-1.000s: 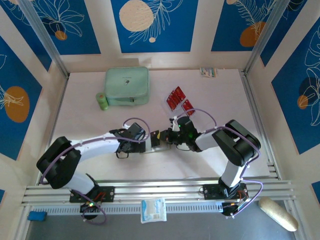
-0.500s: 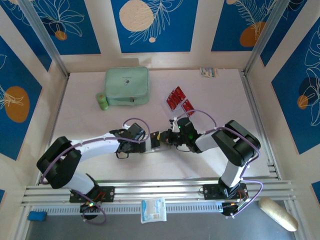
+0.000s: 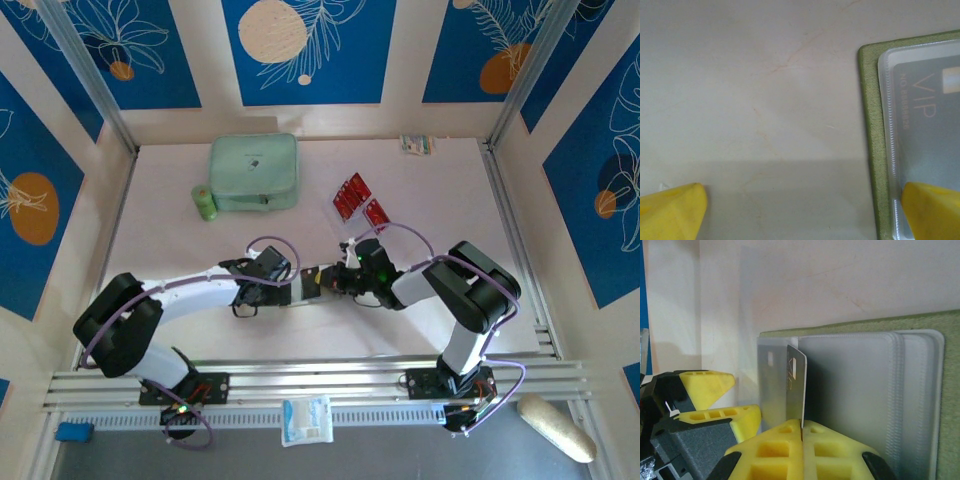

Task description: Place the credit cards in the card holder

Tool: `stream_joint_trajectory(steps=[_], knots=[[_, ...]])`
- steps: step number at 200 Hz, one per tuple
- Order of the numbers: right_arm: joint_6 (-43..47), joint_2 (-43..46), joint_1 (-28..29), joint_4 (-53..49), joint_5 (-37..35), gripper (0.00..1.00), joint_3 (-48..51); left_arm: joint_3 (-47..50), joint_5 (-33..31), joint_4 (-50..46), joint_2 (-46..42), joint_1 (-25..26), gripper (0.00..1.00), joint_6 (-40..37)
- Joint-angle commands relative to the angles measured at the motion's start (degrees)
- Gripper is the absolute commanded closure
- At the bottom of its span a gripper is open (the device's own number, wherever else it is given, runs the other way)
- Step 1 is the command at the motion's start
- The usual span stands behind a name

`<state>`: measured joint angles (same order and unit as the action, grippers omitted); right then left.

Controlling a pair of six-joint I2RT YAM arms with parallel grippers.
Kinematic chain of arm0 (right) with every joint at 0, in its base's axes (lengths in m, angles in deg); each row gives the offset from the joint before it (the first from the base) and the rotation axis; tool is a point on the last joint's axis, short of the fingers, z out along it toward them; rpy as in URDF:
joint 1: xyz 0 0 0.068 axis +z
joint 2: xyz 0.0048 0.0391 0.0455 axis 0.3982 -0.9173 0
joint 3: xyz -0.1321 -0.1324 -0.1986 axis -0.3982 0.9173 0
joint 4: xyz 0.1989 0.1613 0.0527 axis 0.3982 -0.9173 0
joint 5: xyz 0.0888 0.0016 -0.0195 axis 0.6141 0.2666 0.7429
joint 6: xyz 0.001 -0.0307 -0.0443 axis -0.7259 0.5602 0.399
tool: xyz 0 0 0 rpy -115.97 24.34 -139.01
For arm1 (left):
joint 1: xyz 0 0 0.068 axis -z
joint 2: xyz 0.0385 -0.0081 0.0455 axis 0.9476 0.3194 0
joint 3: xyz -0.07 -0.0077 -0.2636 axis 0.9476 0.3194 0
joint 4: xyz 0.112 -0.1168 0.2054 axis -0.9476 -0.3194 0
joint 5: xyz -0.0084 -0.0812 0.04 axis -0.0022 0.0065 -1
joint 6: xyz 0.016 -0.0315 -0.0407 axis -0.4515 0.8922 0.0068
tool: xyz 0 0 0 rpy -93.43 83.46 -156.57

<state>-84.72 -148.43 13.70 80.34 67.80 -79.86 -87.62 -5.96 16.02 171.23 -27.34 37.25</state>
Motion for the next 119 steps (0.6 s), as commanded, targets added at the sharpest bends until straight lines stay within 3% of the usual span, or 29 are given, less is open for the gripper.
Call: stream_joint_trajectory(steps=[1,119], knots=[[-0.17,0.58,0.65,-1.53,-0.65,1.0,1.28,0.95,-0.58,-0.7,1.1,0.27,0.0,-0.06],[-0.49,2.15,0.93,-7.3,-1.89,1.0,0.43,0.69,-0.24,-0.02,1.71,0.27,0.0,-0.15]])
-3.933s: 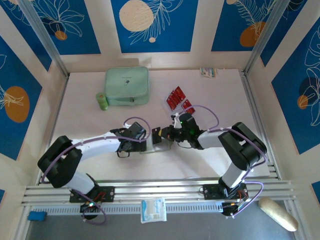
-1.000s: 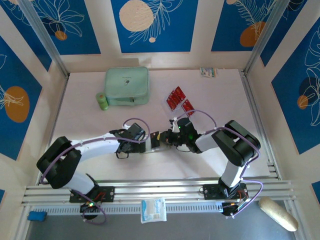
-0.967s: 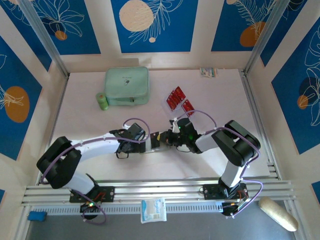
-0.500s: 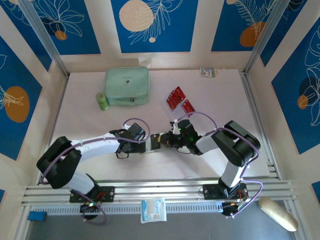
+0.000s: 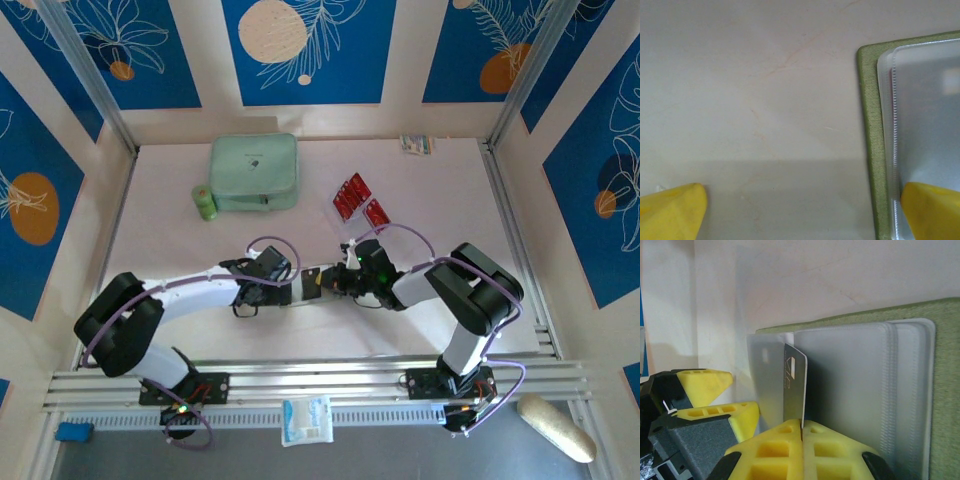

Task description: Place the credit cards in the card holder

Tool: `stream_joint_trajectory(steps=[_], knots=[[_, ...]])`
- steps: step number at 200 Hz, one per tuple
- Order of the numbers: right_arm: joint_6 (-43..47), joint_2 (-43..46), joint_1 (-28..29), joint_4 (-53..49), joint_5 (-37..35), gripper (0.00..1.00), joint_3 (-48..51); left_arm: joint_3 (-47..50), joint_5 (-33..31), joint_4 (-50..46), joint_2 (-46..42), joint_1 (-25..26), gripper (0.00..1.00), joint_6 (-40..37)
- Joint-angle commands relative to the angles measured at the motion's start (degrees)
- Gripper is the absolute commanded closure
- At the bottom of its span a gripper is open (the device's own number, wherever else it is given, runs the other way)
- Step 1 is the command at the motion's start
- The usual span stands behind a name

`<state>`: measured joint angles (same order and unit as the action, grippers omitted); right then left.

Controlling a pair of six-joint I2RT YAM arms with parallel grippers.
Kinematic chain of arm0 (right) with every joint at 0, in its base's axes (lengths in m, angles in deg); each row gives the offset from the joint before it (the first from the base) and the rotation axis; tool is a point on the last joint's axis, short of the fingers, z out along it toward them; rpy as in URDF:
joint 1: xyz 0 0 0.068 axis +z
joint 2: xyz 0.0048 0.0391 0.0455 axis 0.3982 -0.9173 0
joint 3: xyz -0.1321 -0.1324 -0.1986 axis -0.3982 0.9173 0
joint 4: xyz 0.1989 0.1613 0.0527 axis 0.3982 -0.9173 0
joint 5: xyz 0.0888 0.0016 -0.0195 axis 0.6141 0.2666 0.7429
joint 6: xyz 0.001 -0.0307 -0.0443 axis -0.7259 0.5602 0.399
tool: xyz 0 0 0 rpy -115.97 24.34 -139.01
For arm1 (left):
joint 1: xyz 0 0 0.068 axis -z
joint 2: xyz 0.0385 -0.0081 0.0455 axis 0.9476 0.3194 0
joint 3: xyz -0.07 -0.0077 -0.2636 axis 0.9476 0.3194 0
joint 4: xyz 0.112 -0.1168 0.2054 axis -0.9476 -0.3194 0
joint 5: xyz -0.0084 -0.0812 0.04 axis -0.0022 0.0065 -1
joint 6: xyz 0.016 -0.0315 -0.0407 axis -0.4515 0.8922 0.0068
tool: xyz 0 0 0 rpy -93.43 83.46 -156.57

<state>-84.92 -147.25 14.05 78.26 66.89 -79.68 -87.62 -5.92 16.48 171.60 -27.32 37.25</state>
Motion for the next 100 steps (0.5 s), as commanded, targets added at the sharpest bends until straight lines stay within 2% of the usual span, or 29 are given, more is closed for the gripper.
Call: stream_joint_trajectory(steps=[1,100], knots=[[-0.31,0.98,0.56,-5.27,-0.99,1.0,0.22,0.69,-0.28,-0.52,1.34,0.24,0.0,-0.15],[0.32,-1.97,0.87,-6.03,1.97,1.0,-2.26,0.94,-0.28,-0.3,1.25,0.31,0.0,-0.06]])
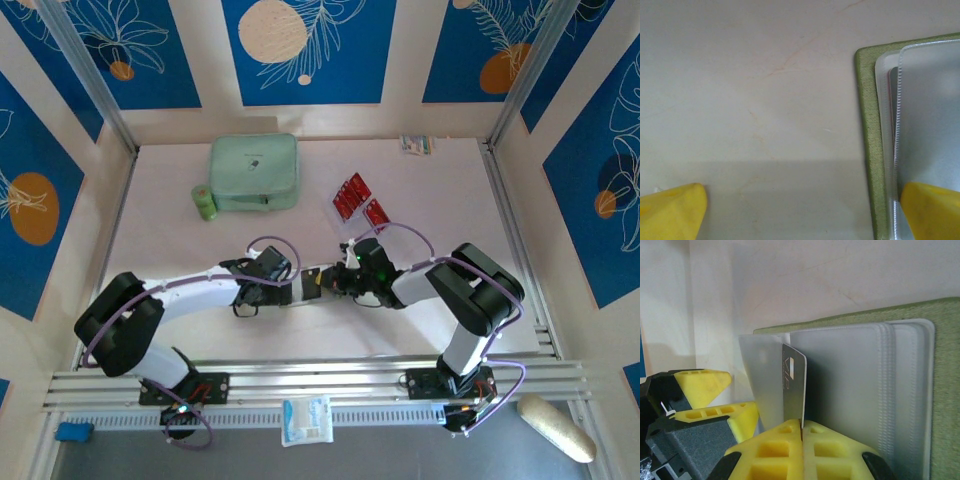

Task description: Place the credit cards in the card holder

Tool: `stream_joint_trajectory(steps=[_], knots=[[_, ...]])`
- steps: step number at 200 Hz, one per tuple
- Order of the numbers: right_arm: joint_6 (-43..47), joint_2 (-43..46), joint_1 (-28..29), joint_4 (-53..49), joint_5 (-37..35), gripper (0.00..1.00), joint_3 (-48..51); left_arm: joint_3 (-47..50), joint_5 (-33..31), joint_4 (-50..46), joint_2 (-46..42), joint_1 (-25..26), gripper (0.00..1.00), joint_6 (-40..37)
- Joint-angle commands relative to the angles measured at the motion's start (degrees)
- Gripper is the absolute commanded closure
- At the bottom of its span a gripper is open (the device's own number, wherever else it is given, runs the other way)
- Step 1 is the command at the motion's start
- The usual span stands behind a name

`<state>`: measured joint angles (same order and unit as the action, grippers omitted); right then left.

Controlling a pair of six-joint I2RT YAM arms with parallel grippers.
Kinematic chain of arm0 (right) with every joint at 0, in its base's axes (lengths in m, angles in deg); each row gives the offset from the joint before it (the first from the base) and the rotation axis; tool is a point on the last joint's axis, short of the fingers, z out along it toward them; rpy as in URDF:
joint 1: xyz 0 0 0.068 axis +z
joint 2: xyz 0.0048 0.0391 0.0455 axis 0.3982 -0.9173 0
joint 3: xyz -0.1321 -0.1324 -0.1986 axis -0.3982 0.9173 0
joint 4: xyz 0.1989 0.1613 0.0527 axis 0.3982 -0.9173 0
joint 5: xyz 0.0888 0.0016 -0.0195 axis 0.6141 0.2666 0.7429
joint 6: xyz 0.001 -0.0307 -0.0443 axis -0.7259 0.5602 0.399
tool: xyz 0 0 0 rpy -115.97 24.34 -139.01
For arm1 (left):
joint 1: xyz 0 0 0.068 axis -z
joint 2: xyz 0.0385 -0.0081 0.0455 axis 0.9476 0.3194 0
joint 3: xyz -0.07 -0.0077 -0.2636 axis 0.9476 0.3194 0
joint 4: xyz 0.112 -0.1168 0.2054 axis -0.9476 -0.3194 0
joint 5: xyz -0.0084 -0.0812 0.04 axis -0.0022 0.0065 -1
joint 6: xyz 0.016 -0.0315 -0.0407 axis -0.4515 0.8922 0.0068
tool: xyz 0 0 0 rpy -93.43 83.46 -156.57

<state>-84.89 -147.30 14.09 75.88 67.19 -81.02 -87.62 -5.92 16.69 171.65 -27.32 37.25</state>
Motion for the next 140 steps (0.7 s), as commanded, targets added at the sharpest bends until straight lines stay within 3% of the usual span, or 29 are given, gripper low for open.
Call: stream_joint_trajectory(steps=[1,91,101,122,140], knots=[[0.29,-1.99,0.84,-3.65,1.72,1.0,-0.93,0.95,-0.28,-0.56,1.2,0.23,0.0,-0.06],[1.16,-4.54,0.93,-6.83,4.27,1.0,-3.58,0.97,-0.28,-0.7,0.36,0.31,0.0,0.29],[2.02,-4.6,0.86,-8.63,4.58,0.9,-4.32,0.56,-0.41,-1.01,-0.01,0.24,0.0,0.29],[4.89,-3.59,0.74,-14.88,4.28,0.6,-6.56,-0.05,-0.72,-1.64,-1.21,0.2,0.0,0.45],[7.97,-1.86,0.58,-20.05,4.41,0.52,-8.42,-0.66,-0.97,-2.11,-2.32,0.25,0.0,0.63]])
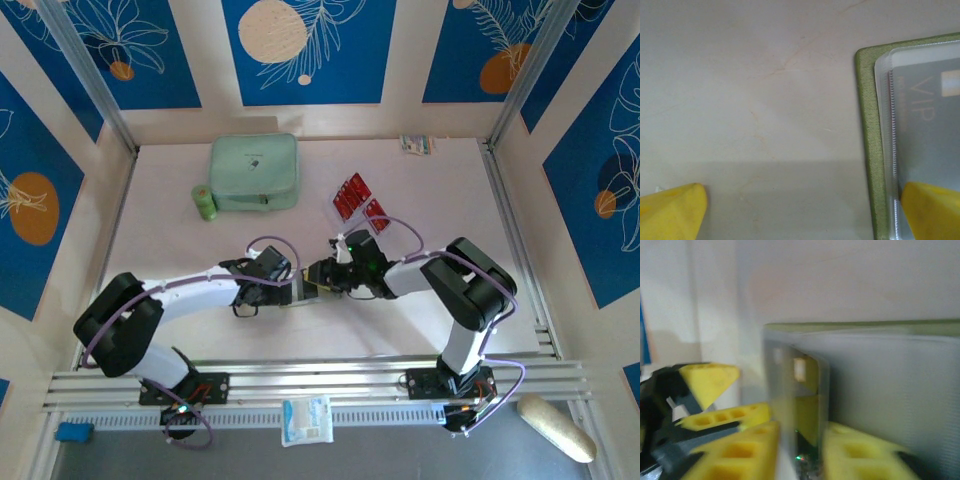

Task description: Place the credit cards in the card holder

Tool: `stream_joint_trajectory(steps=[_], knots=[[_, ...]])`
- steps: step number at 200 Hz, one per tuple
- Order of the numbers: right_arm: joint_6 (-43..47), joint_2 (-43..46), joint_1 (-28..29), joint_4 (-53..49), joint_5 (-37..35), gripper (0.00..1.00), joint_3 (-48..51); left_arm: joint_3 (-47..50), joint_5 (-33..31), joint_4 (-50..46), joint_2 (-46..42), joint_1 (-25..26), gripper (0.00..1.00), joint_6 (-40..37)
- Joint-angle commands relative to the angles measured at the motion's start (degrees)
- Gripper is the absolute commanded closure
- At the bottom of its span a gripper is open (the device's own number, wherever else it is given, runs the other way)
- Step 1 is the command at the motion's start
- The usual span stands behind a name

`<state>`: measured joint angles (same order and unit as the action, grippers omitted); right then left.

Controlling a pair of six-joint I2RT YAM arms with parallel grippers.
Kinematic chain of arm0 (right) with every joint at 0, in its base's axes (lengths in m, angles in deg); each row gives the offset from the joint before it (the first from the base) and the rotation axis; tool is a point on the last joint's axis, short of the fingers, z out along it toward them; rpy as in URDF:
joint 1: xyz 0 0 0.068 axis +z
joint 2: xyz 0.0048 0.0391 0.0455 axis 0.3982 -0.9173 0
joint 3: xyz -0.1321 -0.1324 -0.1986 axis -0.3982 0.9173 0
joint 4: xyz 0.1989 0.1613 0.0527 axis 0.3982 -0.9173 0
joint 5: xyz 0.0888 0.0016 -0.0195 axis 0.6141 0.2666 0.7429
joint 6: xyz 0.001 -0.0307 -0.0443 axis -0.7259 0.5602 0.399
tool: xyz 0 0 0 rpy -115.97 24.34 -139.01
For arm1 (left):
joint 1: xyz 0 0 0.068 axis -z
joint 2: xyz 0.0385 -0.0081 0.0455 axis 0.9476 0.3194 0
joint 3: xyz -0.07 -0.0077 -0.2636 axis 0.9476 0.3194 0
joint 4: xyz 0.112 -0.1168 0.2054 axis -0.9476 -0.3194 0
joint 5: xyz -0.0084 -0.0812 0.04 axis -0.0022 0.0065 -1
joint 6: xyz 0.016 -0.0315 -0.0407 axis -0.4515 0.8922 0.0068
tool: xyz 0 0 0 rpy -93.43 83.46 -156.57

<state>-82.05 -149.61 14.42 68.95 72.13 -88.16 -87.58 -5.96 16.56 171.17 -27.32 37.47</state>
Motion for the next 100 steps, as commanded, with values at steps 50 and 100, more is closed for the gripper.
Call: stream_joint_trajectory(steps=[50,100], knots=[[12.72,5.57,0.09,-27.17,-3.65,0.48,-6.54,-0.67,-0.99,-2.14,-4.31,-0.2,0.0,2.17],[16.37,5.5,0.06,-32.82,-5.34,0.71,-10.94,-0.15,-2.1,-3.85,-4.27,-0.77,0.0,3.44]])
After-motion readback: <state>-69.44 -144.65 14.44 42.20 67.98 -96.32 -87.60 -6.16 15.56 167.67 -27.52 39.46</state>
